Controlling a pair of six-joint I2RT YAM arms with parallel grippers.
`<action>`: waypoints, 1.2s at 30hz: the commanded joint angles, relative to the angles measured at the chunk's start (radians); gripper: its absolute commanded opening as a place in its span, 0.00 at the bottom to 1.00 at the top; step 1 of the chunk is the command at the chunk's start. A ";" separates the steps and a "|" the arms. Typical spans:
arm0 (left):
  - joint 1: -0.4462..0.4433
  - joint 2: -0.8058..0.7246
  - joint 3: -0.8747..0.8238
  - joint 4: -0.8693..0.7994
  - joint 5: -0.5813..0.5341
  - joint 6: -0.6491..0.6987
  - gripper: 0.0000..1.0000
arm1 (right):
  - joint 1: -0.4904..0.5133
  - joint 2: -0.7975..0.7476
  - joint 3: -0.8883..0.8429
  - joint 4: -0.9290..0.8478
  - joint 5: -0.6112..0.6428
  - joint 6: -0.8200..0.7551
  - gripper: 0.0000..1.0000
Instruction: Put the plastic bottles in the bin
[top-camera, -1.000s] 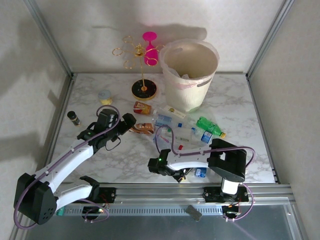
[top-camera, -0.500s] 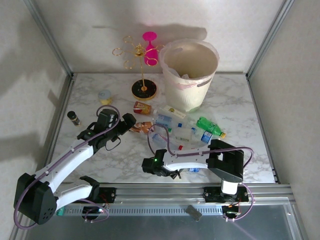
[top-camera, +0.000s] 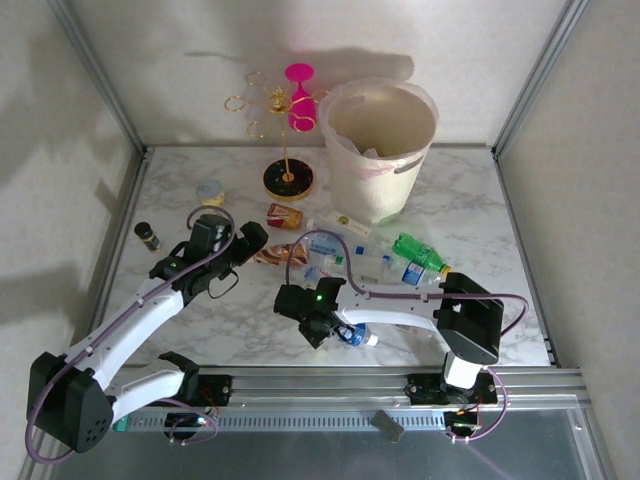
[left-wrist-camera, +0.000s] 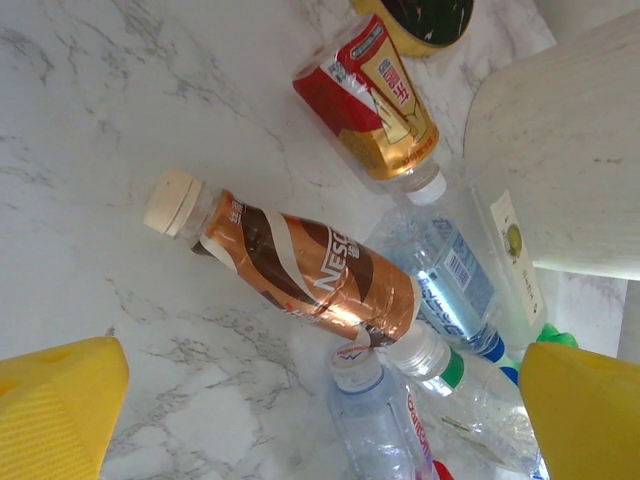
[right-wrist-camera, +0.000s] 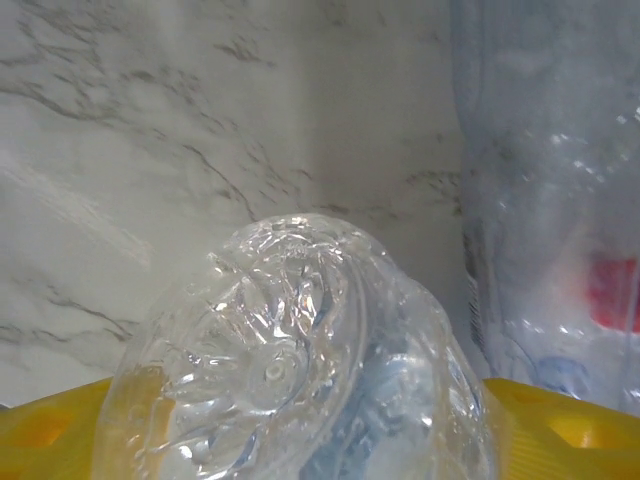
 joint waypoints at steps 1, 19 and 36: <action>0.017 -0.024 0.036 -0.040 -0.032 0.023 1.00 | 0.000 0.035 -0.006 0.076 -0.048 -0.038 0.74; 0.053 -0.049 0.071 -0.080 -0.023 0.044 1.00 | 0.002 0.086 -0.039 0.135 -0.042 -0.177 0.74; 0.066 -0.056 0.110 -0.109 -0.013 0.062 1.00 | 0.001 0.102 0.020 0.094 -0.029 -0.271 0.62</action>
